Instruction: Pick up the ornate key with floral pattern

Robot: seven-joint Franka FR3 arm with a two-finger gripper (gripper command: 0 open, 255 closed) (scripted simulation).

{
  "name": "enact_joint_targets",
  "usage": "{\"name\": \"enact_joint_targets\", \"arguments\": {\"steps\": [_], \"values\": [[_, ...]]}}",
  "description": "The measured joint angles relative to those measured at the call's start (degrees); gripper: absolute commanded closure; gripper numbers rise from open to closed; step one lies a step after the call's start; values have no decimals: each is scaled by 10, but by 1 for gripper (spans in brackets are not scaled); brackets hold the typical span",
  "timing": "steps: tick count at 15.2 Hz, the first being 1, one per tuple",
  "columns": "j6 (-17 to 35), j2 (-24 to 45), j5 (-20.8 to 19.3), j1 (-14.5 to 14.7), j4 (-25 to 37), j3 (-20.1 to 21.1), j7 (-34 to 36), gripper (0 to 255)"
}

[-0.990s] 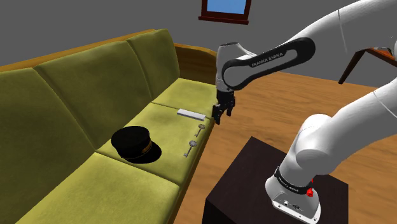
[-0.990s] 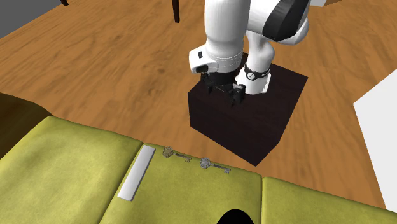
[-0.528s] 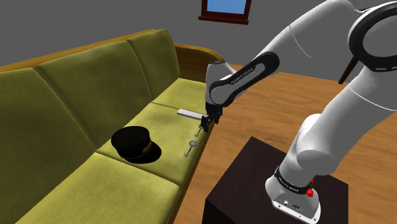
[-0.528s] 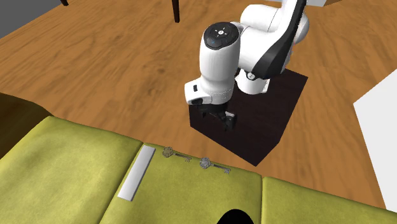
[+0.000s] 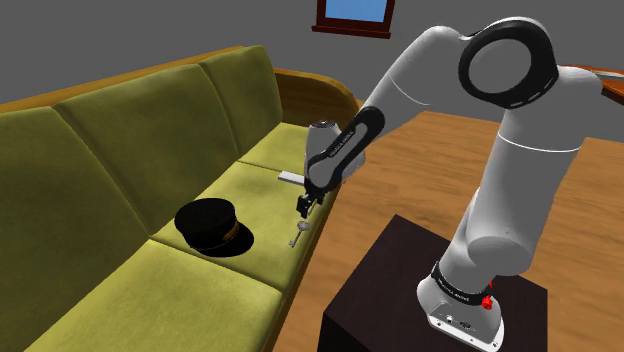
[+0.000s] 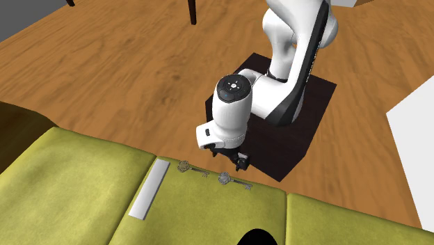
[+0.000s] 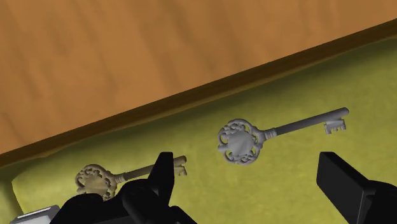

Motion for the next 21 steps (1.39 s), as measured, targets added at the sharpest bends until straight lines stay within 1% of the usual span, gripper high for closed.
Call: {"name": "enact_joint_targets", "arguments": {"steps": [3, 7, 12, 13, 21], "values": [[53, 76, 11, 1, 40, 10, -10, 0], [81, 117, 15, 1, 60, 15, -14, 0], [115, 159, 21, -5, 69, 21, -20, 0], [117, 163, 21, -4, 69, 21, -20, 255], [118, 165, 21, -5, 71, 21, -20, 255]]}}
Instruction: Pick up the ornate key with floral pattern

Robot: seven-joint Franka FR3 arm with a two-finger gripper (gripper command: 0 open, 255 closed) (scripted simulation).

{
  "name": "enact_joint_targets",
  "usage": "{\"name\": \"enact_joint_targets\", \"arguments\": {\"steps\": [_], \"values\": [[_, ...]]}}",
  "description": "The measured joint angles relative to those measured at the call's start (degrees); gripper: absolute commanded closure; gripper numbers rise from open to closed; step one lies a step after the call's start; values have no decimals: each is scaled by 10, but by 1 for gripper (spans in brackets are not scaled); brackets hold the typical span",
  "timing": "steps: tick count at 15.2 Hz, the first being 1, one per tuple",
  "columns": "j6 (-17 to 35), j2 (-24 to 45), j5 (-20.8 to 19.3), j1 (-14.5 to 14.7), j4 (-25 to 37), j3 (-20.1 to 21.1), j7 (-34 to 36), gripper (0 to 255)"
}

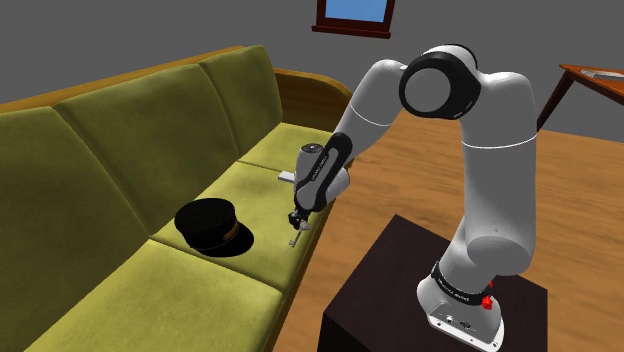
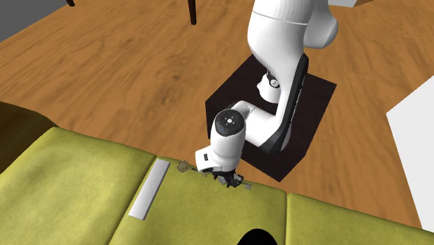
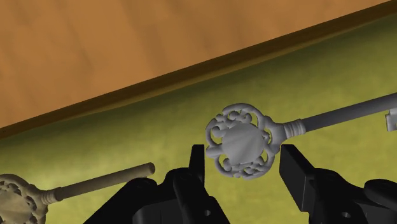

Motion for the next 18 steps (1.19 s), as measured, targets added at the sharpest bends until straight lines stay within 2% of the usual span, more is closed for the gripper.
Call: {"name": "enact_joint_targets", "arguments": {"steps": [4, 18], "values": [[-7, -12, -1, 2, -4, -1, 2, 255], [-100, -118, -17, 11, -18, -14, 15, 255]]}}
